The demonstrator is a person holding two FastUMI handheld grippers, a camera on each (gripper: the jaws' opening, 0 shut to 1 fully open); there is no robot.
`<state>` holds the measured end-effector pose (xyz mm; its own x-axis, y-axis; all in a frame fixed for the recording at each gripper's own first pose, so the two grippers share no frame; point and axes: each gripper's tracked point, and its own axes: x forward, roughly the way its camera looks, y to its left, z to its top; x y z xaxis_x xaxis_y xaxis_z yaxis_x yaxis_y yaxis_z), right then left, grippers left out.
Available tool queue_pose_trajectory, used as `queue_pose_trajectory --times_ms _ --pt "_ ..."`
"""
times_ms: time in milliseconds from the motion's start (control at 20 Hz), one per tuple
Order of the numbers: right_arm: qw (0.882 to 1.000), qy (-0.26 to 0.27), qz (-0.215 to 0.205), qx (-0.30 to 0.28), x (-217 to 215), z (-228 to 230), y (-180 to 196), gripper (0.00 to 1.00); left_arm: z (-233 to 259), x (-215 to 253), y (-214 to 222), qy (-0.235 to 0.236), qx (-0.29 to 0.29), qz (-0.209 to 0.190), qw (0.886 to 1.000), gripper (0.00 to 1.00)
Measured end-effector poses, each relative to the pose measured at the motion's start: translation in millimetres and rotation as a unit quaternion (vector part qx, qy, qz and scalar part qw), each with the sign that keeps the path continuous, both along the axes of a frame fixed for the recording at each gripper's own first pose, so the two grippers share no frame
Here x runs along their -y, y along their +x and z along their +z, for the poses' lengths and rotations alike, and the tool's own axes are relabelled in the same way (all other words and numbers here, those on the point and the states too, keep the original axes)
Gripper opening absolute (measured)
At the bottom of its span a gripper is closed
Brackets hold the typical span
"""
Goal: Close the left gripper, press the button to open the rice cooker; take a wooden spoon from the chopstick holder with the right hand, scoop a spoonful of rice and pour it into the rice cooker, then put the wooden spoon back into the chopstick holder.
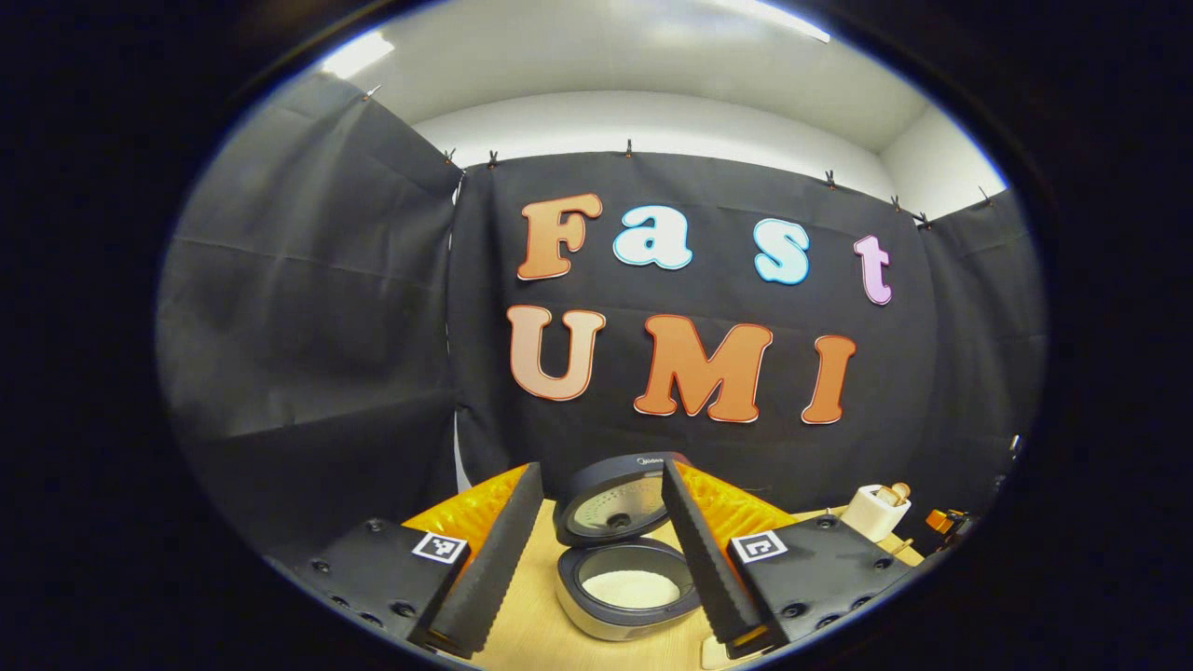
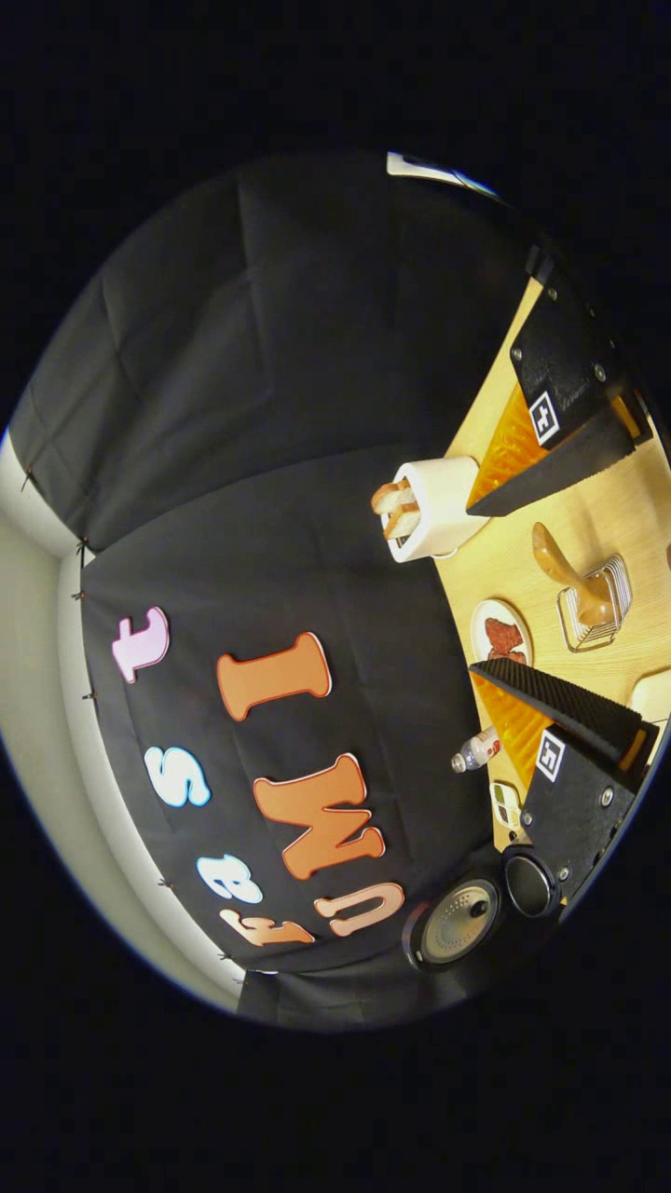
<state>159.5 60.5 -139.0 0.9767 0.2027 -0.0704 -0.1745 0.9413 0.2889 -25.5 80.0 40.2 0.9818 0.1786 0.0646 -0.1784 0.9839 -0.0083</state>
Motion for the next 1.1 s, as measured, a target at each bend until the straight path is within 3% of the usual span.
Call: queue_pose_trajectory --times_ms 50,100,150,450,500,550,700,950,1050,1100 --pt "1.000 0.008 0.001 -0.010 0 -10 3 0.95 5 -9 -5 0.005 0.008 0.018 1.000 0.83" --pt "1.000 0.016 0.002 -0.019 -1 -19 7 0.95 10 -15 -8 0.009 0.013 0.029 0.999 0.84" --pt "0.999 0.023 0.002 -0.029 -2 -27 12 0.95 14 -19 -12 0.016 0.012 0.038 0.999 0.93" --pt "0.993 0.056 0.020 -0.100 -12 -79 26 0.93 26 -32 -27 0.028 0.031 0.076 0.996 0.98" --pt "0.991 0.069 0.026 -0.109 -16 -83 29 0.84 27 -33 -29 0.027 0.036 0.079 0.996 1.00" --pt "0.989 0.083 0.028 -0.118 -19 -86 31 0.90 28 -34 -31 0.028 0.040 0.080 0.996 1.00" --pt "0.983 0.112 0.022 -0.142 -20 -98 33 0.74 27 -40 -33 0.034 0.041 0.090 0.994 1.00" --pt "0.976 0.153 0.034 -0.148 -32 -96 36 0.38 18 -41 -31 0.031 0.029 0.094 0.995 0.97" --pt "0.974 0.160 0.047 -0.150 -39 -92 34 0.29 14 -42 -31 0.032 0.024 0.095 0.995 0.96" --pt "0.976 0.160 0.045 -0.143 -39 -89 34 0.27 15 -41 -31 0.031 0.023 0.095 0.995 1.00"
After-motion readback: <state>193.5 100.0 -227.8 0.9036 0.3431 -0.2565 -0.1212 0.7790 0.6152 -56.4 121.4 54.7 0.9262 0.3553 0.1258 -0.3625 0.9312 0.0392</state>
